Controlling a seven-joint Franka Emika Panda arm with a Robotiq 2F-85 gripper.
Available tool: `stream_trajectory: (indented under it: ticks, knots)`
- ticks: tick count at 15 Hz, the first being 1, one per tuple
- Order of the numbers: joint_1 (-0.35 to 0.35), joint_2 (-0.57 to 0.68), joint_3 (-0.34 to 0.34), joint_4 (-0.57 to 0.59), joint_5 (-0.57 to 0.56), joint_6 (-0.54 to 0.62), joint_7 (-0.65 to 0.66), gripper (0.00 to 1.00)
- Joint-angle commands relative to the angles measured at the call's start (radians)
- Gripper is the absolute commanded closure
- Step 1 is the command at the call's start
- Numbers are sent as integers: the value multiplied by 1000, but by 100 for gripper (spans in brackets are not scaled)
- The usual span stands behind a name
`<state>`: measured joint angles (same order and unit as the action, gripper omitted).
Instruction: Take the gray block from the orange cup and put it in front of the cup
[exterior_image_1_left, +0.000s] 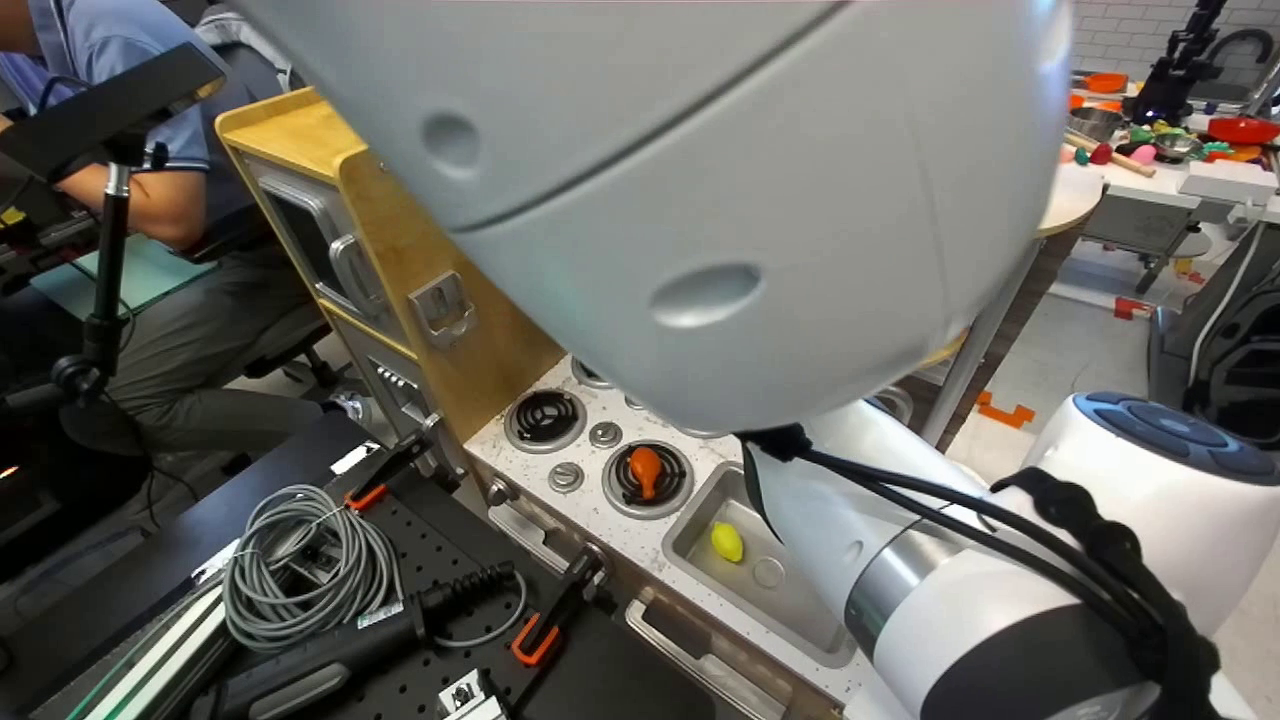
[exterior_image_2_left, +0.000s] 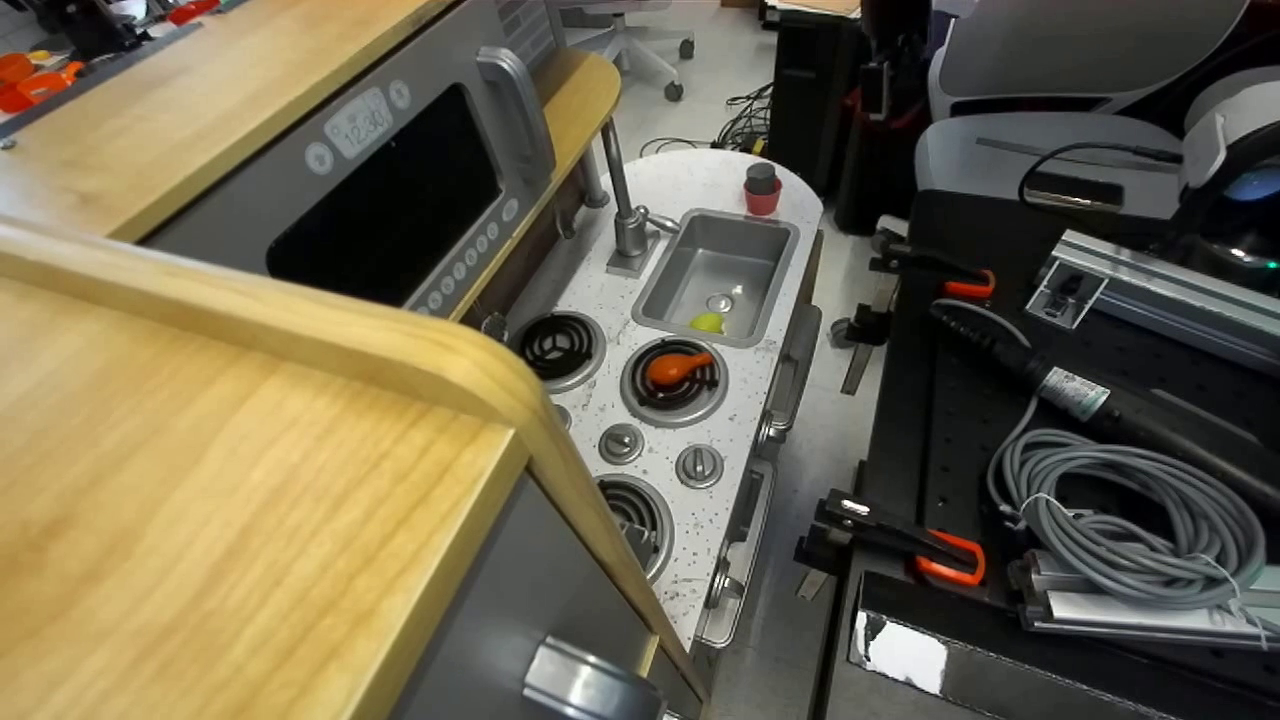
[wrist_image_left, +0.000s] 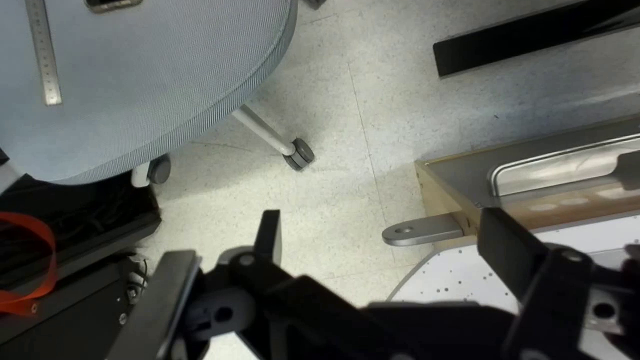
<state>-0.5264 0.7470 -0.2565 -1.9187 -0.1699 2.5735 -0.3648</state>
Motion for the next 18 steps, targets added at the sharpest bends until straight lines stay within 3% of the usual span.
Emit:
stream_trajectory:
  ticks: [1, 9, 18]
  knots:
    - [-10, 80, 31, 104, 21, 37, -6, 0]
    - [-5, 150, 113, 220, 58, 17, -8, 0]
    - [16, 232, 150, 329, 58, 6, -7, 0]
